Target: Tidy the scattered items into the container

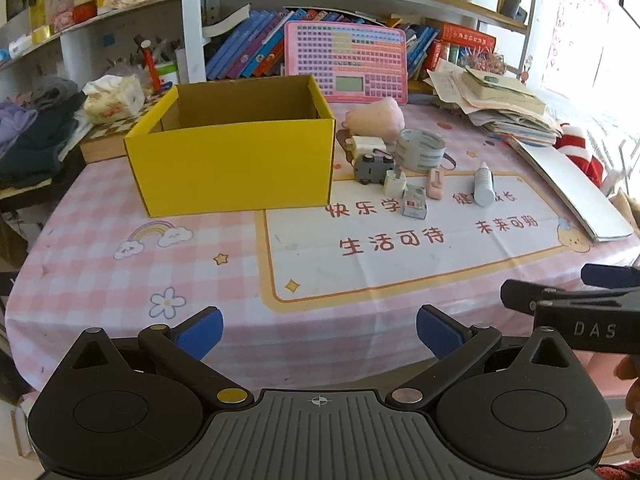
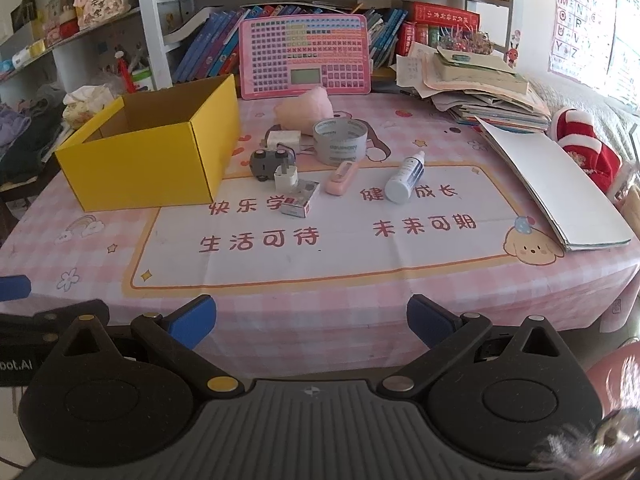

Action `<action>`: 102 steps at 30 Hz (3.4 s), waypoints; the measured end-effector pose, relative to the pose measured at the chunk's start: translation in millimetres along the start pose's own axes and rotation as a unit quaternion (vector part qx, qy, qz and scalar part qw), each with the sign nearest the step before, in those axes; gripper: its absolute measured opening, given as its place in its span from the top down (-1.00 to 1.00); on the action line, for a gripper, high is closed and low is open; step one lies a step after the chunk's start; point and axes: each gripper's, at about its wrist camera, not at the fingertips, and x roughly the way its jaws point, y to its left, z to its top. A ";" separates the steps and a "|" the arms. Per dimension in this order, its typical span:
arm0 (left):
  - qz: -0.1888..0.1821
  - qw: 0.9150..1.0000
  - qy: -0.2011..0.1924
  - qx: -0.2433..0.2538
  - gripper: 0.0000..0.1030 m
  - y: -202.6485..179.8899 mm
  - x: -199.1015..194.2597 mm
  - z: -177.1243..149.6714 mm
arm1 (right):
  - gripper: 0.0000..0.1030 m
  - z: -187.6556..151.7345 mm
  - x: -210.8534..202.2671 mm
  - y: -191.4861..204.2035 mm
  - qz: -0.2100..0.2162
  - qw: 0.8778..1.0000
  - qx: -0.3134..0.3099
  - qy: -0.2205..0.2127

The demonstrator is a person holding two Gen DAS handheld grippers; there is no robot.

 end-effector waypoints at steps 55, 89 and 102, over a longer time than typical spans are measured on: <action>-0.003 0.999 -0.041 0.013 -0.98 15.1 -15.9 -1.7 | -0.96 5.4 -9.8 15.8 -0.029 0.999 0.002 -0.023; -0.097 0.989 -0.007 0.108 -0.38 -70.6 96.9 76.0 | -0.46 75.1 82.5 -66.2 -0.072 0.996 0.043 0.011; -0.093 0.987 0.041 0.121 -0.38 -93.8 148.8 103.1 | -0.46 103.0 137.7 -90.9 -0.062 0.996 0.046 0.049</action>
